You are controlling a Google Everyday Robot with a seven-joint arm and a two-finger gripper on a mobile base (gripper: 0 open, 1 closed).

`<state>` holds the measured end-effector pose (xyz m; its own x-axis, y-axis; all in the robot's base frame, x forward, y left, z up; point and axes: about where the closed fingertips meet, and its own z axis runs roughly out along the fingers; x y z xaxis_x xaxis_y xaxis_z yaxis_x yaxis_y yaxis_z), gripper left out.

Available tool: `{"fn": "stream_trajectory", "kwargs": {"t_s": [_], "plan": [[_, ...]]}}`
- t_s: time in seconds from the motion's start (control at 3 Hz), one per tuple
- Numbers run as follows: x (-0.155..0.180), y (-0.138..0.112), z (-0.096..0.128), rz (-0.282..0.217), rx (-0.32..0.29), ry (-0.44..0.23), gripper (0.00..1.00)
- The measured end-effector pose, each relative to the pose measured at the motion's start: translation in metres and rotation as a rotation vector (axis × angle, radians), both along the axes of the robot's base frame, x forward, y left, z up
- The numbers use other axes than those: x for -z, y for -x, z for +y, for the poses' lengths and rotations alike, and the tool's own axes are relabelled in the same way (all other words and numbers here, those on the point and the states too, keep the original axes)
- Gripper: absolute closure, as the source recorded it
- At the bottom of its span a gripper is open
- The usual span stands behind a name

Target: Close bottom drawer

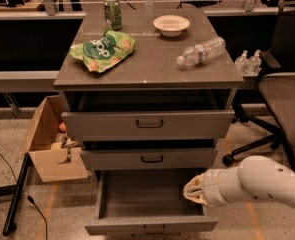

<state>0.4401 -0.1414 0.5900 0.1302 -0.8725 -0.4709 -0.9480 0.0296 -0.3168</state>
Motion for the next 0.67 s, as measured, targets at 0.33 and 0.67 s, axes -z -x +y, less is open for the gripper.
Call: {"fn": "stream_trajectory", "kwargs": {"t_s": [0.33,0.67], "plan": [[0.058,-0.003,0.021,-0.025,-0.078,-0.052,1.00],[0.110,-0.003,0.029,-0.048,-0.129,-0.016,1.00]]}}
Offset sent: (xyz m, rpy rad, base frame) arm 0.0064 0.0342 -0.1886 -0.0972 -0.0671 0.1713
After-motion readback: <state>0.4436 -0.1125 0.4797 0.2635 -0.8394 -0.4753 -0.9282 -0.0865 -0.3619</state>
